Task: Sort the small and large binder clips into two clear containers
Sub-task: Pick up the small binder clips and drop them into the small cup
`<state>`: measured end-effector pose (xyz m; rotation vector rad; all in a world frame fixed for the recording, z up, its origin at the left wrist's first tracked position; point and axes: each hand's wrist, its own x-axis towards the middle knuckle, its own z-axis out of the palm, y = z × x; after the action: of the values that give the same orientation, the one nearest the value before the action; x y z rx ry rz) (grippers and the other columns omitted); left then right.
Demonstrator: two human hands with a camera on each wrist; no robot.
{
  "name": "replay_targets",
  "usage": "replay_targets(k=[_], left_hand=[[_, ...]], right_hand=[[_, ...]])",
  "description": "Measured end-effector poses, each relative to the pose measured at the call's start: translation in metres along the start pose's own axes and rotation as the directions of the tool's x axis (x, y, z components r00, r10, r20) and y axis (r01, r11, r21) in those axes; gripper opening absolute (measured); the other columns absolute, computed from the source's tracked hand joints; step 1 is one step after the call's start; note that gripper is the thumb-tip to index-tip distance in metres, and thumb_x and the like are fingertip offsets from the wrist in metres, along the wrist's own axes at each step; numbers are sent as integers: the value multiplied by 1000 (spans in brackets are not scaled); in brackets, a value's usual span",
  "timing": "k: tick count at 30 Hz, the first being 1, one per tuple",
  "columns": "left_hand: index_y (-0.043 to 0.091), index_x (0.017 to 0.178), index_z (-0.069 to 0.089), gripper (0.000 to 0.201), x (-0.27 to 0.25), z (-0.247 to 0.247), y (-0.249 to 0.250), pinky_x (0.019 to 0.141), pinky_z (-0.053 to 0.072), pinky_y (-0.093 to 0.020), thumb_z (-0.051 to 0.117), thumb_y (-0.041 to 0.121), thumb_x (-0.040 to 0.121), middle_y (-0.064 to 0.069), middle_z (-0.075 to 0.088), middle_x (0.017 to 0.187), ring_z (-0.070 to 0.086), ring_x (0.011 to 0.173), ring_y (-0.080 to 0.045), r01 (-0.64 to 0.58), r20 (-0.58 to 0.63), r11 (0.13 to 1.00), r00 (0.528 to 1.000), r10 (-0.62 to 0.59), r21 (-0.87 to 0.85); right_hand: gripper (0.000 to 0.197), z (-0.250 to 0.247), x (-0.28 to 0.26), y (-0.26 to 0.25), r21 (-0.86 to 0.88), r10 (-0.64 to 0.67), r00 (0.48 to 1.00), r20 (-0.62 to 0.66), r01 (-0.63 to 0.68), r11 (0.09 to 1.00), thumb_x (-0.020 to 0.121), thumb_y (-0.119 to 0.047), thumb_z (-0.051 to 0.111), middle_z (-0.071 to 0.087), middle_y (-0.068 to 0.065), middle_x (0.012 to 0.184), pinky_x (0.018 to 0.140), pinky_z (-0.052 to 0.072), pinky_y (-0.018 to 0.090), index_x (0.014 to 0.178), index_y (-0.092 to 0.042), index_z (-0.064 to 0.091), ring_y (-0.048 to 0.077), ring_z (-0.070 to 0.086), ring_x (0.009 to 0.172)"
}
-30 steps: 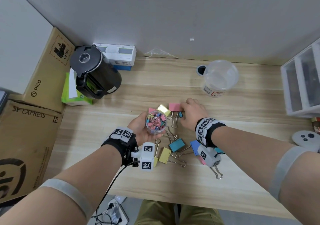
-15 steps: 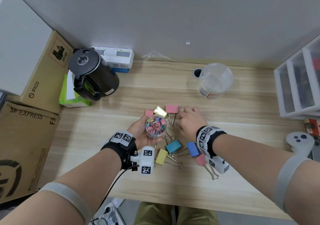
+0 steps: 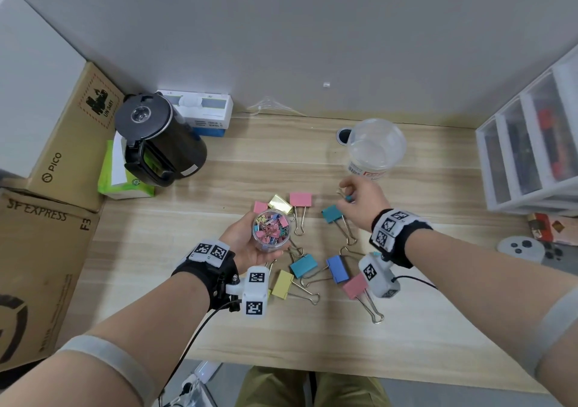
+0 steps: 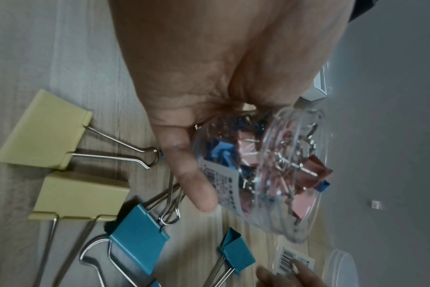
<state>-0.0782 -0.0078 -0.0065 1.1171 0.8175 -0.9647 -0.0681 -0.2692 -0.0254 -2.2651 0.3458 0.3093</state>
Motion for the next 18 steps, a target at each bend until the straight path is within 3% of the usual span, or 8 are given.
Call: replay_targets(k=[4, 8, 10, 14, 18], left_hand=[[0, 112, 67, 46, -1, -4, -5, 55, 61, -36, 44, 39, 103, -21, 76, 96, 69, 96, -38, 0, 7, 999, 1000, 1, -33], [0, 120, 65, 47, -1, -14, -5, 54, 62, -35, 44, 38, 102, -23, 73, 112, 68, 104, -39, -6, 3, 998, 1000, 7, -62], [0, 124, 64, 49, -2, -23, -5, 53, 62, -35, 44, 39, 102, -23, 73, 111, 70, 99, -36, -11, -2, 997, 1000, 11, -82], [0, 122, 64, 47, -8, -38, -4, 52, 61, -33, 42, 36, 102, -21, 75, 99, 75, 80, -33, -21, 17, 996, 1000, 22, -87], [-1, 125, 63, 47, -15, -53, -8, 55, 62, -33, 42, 33, 100, -21, 73, 106, 72, 91, -33, -37, 7, 995, 999, 38, -93]], right_hand=[[18, -15, 4, 13, -18, 124, 991, 45, -123, 992, 86, -3, 57, 62, 4, 97, 72, 41, 24, 98, -10, 69, 20, 55, 89], [31, -14, 2, 24, -110, 167, 975, 148, -152, 982, 81, 2, 44, 66, 8, 97, 78, 44, 30, 77, -19, 67, 27, 58, 93], [24, -9, -1, 25, -141, 171, 970, 175, -147, 979, 85, -6, 47, 67, 7, 94, 78, 47, 34, 84, -17, 69, 27, 58, 89], [25, -1, -6, 17, -173, 120, 977, 177, -89, 981, 95, -23, 43, 60, 5, 74, 58, 39, 30, 91, -13, 65, 25, 55, 69], [32, 11, -4, 1, -219, 49, 986, 160, -13, 976, 100, -21, 35, 64, 13, 92, 72, 47, 37, 98, -3, 62, 31, 59, 85]])
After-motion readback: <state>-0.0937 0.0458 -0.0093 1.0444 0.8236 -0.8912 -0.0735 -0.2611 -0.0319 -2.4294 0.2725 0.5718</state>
